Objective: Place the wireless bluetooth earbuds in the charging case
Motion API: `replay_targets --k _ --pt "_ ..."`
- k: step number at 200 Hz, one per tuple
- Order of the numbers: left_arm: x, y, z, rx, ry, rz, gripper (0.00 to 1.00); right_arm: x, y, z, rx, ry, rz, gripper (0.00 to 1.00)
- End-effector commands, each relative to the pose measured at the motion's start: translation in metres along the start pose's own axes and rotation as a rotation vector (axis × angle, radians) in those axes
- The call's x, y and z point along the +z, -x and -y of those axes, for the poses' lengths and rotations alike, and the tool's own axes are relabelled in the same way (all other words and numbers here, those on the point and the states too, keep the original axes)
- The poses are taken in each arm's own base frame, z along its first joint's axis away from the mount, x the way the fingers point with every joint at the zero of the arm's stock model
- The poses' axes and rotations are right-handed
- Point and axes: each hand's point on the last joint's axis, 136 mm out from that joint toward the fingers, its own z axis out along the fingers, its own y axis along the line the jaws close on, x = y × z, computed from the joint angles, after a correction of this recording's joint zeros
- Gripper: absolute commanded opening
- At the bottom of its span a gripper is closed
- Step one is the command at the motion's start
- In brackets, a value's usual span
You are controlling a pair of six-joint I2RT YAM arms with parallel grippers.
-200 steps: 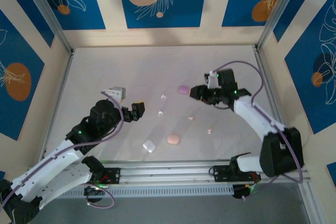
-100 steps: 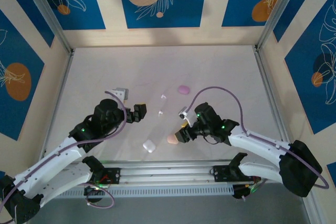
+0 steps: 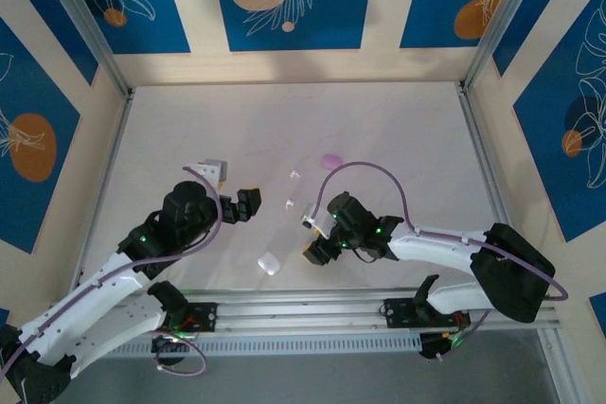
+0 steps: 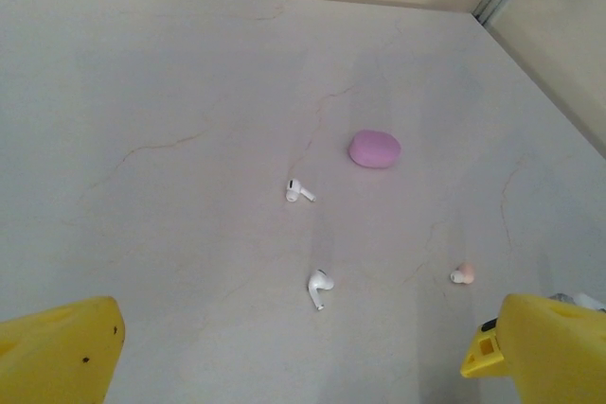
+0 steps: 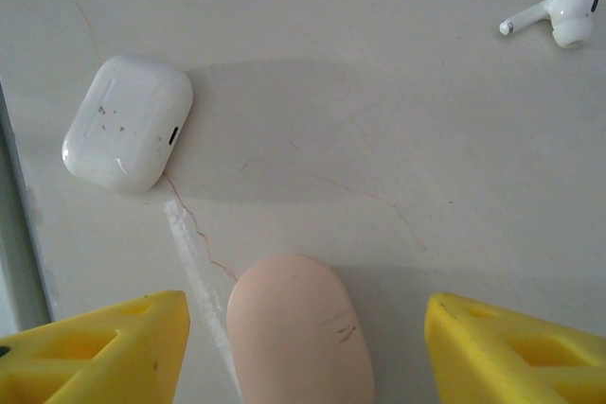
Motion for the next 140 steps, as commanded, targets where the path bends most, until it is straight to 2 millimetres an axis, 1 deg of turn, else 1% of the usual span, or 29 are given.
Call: replay_targets --k 1,17,30,42,63,84,98,127,140 --pt "0.001 0.002 -0.002 -0.008 0.003 0.012 1.00 0.001 -0.008 0.001 0.053 0.003 0.001 0.68" --pt "0.003 0.000 0.000 -0.010 -0.004 0.004 1.00 0.004 -0.014 0.008 0.089 -0.034 -0.003 0.68" --pt "0.005 0.000 0.001 -0.013 -0.011 0.002 1.00 0.007 -0.017 0.010 0.093 -0.038 -0.010 0.68" --pt "0.005 0.000 0.001 -0.013 -0.013 0.002 1.00 0.009 -0.020 0.007 0.092 -0.020 -0.018 0.69" --pt "0.005 -0.001 0.001 -0.013 -0.012 0.003 1.00 0.016 -0.028 -0.003 0.088 0.051 -0.048 0.69" --pt "0.004 0.000 0.000 -0.013 -0.009 0.006 1.00 0.022 -0.034 -0.003 0.085 0.049 -0.074 0.69" --pt "0.004 0.000 0.000 -0.013 -0.008 0.007 1.00 0.023 -0.035 -0.003 0.079 0.038 -0.075 0.69" --pt "0.005 0.000 0.001 -0.014 -0.011 0.006 1.00 0.023 -0.038 -0.012 0.060 0.070 -0.087 0.65" --pt "0.006 -0.001 0.001 -0.014 -0.010 0.003 1.00 0.025 -0.041 -0.012 0.058 0.050 -0.097 0.63"
